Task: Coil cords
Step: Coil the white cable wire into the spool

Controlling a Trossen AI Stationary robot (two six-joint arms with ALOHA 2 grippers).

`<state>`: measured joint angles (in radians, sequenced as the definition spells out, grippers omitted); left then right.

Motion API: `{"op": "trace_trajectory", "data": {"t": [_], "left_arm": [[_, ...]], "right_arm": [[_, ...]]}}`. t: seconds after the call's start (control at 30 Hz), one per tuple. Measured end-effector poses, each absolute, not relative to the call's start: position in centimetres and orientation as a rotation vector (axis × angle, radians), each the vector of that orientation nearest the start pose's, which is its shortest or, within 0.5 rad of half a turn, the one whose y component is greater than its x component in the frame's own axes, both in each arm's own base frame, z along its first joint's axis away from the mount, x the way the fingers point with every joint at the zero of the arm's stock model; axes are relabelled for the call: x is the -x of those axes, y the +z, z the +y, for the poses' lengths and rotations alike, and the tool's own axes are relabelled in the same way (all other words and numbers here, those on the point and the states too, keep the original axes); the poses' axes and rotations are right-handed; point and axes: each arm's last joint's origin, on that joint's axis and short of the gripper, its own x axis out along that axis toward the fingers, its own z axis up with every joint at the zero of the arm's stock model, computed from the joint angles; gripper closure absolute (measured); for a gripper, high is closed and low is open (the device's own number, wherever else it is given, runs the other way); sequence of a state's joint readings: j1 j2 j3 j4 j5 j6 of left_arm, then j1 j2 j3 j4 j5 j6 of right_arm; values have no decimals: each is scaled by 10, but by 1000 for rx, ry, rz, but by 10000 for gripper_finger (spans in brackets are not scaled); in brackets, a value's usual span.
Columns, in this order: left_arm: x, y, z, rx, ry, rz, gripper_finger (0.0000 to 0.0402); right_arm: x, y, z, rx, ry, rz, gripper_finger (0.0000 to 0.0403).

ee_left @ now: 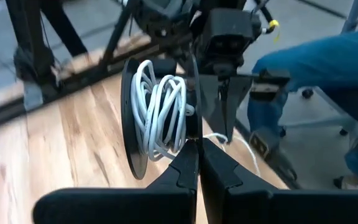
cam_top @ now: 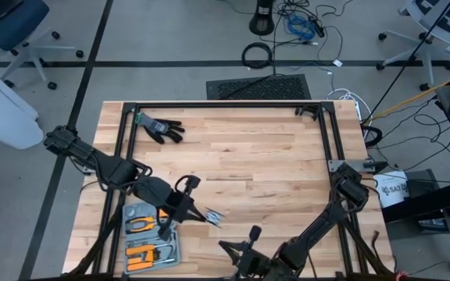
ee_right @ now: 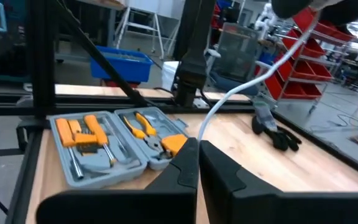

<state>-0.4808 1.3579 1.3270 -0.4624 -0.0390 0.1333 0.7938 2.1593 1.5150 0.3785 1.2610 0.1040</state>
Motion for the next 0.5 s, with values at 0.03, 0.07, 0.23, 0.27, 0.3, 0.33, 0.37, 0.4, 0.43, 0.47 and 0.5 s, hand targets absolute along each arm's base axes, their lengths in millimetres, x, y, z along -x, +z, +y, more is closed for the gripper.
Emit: {"op": "trace_trajectory", "data": {"t": [0.03,0.07,0.23,0.27,0.3,0.33,0.37,0.4,0.43,0.47,0.5], "left_arm": [[-264,370,-137,-263,-469,428,395],[-264,372,-139,-276,-475,400,395],[-266,373,-147,-294,-500,355,395],[-266,371,-148,-298,-505,365,395],[-266,369,-149,-300,-509,376,395],[-266,368,-151,-296,-514,383,395],[-267,367,-152,-288,-523,389,395],[-267,367,-152,-284,-536,389,395],[-267,366,-153,-281,-548,391,395],[-267,366,-153,-279,-555,393,395],[-267,366,-153,-277,-563,393,395]], "right_arm": [[-350,208,317,130,-463,112,402],[-349,212,316,135,-460,111,402],[-346,234,314,156,-402,107,403],[-344,237,314,163,-395,105,403],[-342,242,315,172,-387,104,403],[-340,246,315,184,-370,103,403],[-337,250,316,192,-355,102,403],[-334,254,317,198,-343,99,403],[-332,259,318,202,-315,98,403],[-328,264,319,202,-290,97,403],[-325,269,320,197,-263,95,403]]}}
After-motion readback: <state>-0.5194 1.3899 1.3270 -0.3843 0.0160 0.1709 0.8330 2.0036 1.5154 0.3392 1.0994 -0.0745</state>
